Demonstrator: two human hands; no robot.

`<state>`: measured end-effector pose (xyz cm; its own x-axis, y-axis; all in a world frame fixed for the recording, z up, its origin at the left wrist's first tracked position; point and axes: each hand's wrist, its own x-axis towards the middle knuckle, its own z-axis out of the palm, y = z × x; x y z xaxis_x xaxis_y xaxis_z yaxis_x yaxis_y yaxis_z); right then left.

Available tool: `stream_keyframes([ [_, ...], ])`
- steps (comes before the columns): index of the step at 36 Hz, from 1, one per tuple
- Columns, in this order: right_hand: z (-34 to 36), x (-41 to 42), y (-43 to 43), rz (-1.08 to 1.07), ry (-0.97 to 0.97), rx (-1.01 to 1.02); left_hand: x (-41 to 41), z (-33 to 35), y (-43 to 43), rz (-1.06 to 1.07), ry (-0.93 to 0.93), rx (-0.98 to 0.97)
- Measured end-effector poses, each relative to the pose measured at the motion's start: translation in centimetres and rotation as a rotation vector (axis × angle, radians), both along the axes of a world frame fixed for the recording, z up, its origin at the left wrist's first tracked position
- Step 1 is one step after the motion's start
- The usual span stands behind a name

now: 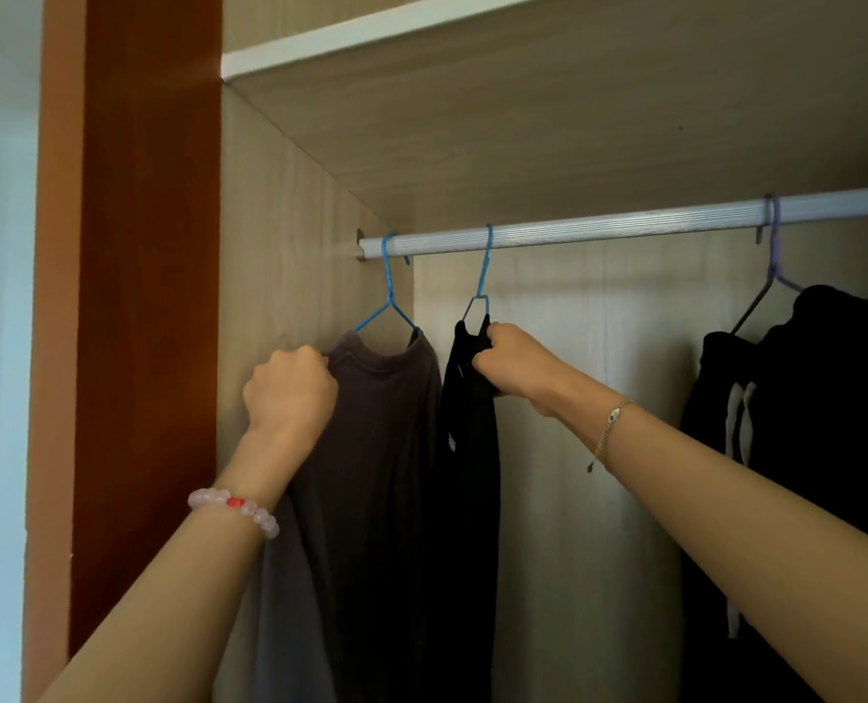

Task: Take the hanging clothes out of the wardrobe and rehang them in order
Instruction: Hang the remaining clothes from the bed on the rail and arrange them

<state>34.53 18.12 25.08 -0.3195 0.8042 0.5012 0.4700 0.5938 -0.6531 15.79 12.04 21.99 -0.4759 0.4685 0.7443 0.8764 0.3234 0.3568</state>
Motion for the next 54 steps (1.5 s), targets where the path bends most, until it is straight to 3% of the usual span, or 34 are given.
stream_keyframes([
  [5, -0.3, 0.6, -1.2, 0.041, 0.012, -0.038, 0.6, -0.2, -0.2, -0.006, 0.064, 0.037],
  [9, -0.5, 3.1, -2.8, 0.048, -0.025, -0.006, 3.2, 0.4, -1.0, -0.082, 0.19, 0.192],
  [13, -0.2, 8.0, -4.0, 0.002, 0.03, 0.09, 7.7, 1.4, -1.5, -0.36, 0.225, 0.426],
  [16, 0.6, 13.3, -4.9, -0.074, 0.161, 0.175, 12.6, 1.8, -1.3, -0.661, 0.171, 0.478],
  [20, 1.6, 21.2, -6.2, -0.37, 0.164, 0.348, 20.0, 1.7, 0.2, -0.974, 0.09, 0.374],
  [23, 1.9, 26.2, -7.1, -0.658, 0.07, 0.369, 25.3, 1.8, 1.8, -1.114, 0.019, 0.207],
  [28, 1.7, 32.4, -7.6, -0.951, -0.115, 0.316, 32.4, 2.8, 3.0, -1.3, -0.261, -0.053],
  [31, 1.3, 34.7, -7.5, -1.022, -0.164, 0.16, 35.2, 3.5, 3.7, -1.346, -0.484, -0.15],
  [34, 0.5, 36.0, -7.3, -1.047, -0.162, 0.035, 37.0, 4.2, 4.2, -1.316, -0.545, -0.16],
  [38, -0.4, 37.1, -6.7, -1.001, -0.201, 0.017, 37.5, 4.6, 5.2, -1.241, -0.673, -0.203],
  [43, -0.7, 37.2, -6.3, -0.701, -0.051, -0.034, 35.2, 3.4, 6.1, -1.293, -0.857, -0.085],
  [46, -1.4, 36.1, -5.9, -0.631, -0.061, -0.015, 32.8, 2.9, 6.5, -1.295, -0.925, -0.055],
  [54, -2.7, 31.5, -2.5, -0.546, -0.011, 0.084, 28.8, 3.3, 5.8, -1.308, -0.88, -0.058],
])
